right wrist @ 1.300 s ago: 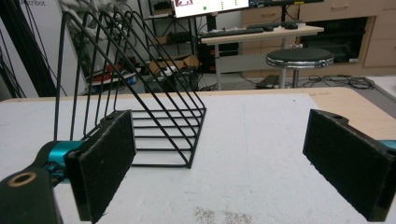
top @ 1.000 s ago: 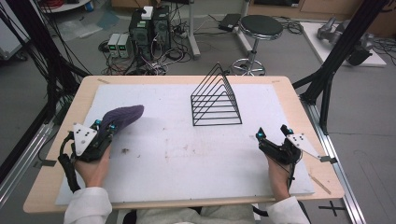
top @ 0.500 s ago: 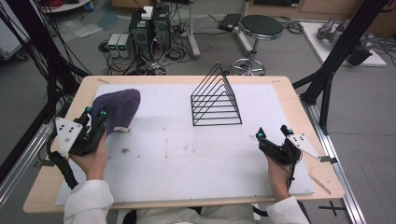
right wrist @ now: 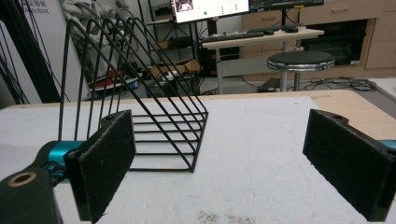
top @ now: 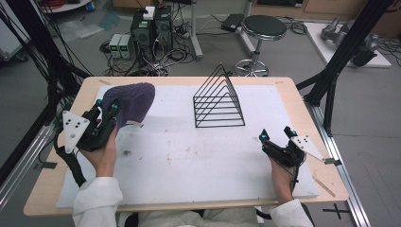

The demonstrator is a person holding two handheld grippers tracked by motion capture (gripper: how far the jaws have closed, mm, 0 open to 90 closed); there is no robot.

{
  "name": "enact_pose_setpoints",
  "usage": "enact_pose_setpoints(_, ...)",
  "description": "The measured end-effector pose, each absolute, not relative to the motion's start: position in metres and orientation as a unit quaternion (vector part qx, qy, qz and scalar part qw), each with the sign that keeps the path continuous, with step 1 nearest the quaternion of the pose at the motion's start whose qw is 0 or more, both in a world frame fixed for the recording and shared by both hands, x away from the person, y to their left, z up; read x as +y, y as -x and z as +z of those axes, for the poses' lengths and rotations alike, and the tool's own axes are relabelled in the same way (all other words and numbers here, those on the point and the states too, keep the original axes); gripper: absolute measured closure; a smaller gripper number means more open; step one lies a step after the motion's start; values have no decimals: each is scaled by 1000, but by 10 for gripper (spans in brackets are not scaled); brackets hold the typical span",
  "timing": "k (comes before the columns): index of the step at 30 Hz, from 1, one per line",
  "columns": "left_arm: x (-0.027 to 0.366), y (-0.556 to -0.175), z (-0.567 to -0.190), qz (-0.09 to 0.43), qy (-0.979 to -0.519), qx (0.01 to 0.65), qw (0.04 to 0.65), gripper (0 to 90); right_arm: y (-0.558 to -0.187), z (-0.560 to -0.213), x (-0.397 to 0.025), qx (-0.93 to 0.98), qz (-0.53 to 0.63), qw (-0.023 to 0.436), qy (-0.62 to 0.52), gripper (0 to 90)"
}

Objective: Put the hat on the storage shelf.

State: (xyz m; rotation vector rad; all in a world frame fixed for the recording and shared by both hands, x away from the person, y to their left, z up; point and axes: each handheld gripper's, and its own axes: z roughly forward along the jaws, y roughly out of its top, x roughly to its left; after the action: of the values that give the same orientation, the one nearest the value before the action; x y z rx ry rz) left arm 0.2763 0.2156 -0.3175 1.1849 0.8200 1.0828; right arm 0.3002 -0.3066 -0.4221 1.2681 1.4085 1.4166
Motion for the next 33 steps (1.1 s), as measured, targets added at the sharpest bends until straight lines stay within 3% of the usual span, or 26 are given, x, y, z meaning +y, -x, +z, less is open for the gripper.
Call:
enact_pose_setpoints(16,198,-269,-293,419,-498,312,692,742,-300,-417,-303,552,574,378,-471,86)
enact_pose_setpoints(33,174,-271,-279,364,-512,278,727,741,-316,-378,-243,614,644,308,-335,86)
